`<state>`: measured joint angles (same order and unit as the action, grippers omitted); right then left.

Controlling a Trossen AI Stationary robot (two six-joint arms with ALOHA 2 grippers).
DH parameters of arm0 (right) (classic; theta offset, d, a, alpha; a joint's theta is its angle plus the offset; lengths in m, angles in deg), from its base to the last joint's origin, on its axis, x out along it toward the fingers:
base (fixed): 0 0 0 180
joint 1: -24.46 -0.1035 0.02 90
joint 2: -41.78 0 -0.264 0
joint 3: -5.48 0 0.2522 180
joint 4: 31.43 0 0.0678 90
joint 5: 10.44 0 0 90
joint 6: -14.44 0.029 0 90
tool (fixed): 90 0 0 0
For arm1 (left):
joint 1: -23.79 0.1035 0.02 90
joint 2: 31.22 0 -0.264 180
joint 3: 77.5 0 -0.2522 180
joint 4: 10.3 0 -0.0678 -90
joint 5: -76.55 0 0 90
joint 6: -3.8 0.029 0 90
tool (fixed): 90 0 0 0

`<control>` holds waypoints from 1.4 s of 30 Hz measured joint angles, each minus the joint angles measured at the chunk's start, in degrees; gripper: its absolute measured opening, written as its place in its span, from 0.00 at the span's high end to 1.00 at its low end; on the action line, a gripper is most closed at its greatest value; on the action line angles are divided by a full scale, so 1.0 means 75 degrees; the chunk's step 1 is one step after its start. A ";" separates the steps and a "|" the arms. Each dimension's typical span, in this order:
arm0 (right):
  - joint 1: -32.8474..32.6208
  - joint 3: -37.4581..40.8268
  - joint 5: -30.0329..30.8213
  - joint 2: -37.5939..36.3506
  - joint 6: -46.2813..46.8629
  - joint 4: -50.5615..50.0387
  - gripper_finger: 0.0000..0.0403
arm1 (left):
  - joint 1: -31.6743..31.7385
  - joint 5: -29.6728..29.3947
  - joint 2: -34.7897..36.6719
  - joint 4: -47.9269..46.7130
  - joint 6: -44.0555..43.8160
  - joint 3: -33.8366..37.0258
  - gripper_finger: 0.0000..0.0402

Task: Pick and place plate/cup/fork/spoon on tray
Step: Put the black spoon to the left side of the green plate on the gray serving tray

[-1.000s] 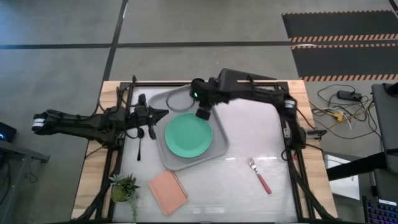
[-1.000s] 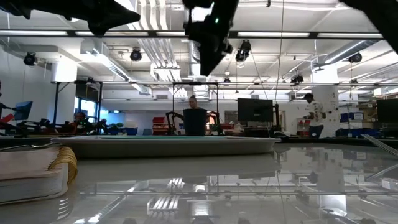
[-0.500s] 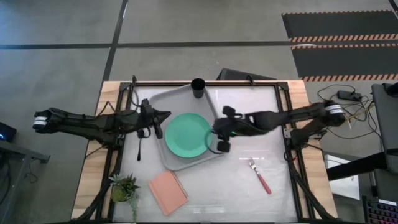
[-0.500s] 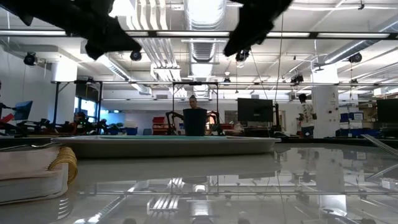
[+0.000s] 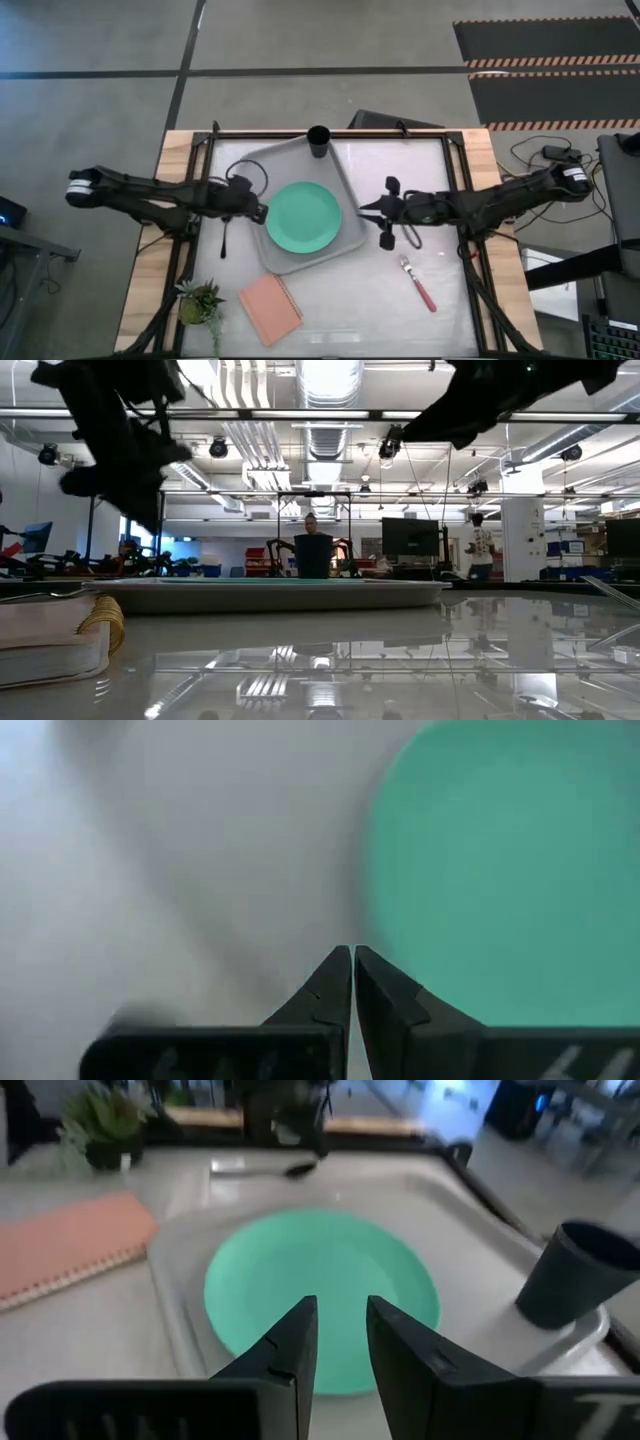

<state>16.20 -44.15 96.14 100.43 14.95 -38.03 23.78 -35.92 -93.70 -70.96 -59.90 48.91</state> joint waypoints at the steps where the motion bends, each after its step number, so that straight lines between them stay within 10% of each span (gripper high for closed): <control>1: 0.0000 0.0152 0.0002 -0.0128 -0.0077 0.0220 0.81 | 0.0000 0.0250 -0.0296 -0.0678 -0.0350 -0.0199 1.00; 12: 0.0000 0.0579 0.0003 -0.0890 -0.0837 0.0513 0.81 | 0.0000 0.1633 -0.2008 -0.2804 -0.1082 -0.0620 1.00; 42: 0.0003 0.0584 0.0003 -0.1013 -0.1672 0.0066 0.80 | -0.0300 0.1892 -0.0111 -0.1025 -0.2589 0.1444 1.00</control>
<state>16.23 -39.77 96.16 92.83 2.41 -37.53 21.53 -21.73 -94.53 -78.64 -79.32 59.74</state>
